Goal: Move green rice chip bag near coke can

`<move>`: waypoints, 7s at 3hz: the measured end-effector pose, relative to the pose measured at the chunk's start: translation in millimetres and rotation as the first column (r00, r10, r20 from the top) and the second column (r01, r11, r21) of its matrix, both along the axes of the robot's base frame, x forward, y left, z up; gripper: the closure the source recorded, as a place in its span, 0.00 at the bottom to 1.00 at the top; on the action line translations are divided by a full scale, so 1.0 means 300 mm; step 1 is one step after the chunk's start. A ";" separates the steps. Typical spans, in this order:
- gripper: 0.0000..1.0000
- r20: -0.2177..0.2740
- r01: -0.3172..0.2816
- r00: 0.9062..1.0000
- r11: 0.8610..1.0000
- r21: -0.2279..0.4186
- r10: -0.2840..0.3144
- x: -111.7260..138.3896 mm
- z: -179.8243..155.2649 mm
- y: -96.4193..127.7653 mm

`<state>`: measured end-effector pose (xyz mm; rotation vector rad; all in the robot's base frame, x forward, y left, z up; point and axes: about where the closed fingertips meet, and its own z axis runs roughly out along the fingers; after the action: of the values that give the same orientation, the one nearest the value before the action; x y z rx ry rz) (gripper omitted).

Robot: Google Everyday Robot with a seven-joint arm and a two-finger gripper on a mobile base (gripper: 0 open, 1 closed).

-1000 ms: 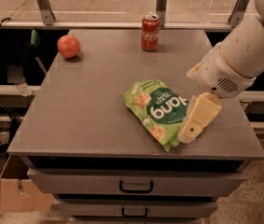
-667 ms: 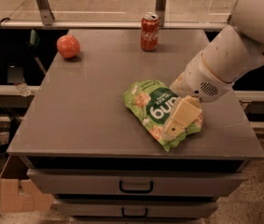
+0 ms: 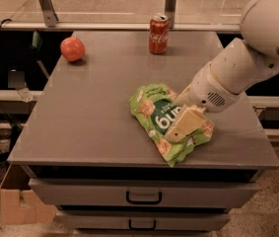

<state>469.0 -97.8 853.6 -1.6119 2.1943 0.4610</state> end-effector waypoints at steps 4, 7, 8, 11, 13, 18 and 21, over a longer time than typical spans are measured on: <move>1.00 0.249 0.193 0.946 0.978 0.076 -0.206 0.160 0.354 -0.281; 1.00 0.290 0.187 0.935 0.978 0.088 -0.205 0.184 0.421 -0.279; 1.00 0.316 0.188 0.926 0.978 0.095 -0.208 0.236 0.421 -0.270; 1.00 0.389 0.249 0.861 0.939 0.238 -0.327 0.552 0.421 -0.243; 1.00 0.433 0.374 0.758 0.869 0.325 -0.488 0.759 0.412 -0.342; 0.06 0.345 0.506 0.710 0.786 0.356 -0.613 0.992 0.236 -0.302; 0.00 0.358 0.451 0.721 0.794 0.407 -0.593 0.790 0.412 -0.392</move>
Offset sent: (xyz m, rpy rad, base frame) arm 0.0541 -0.0734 0.0808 0.0819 -0.1898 -0.1602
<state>705.9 -215.4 977.3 -0.7629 1.9610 0.1767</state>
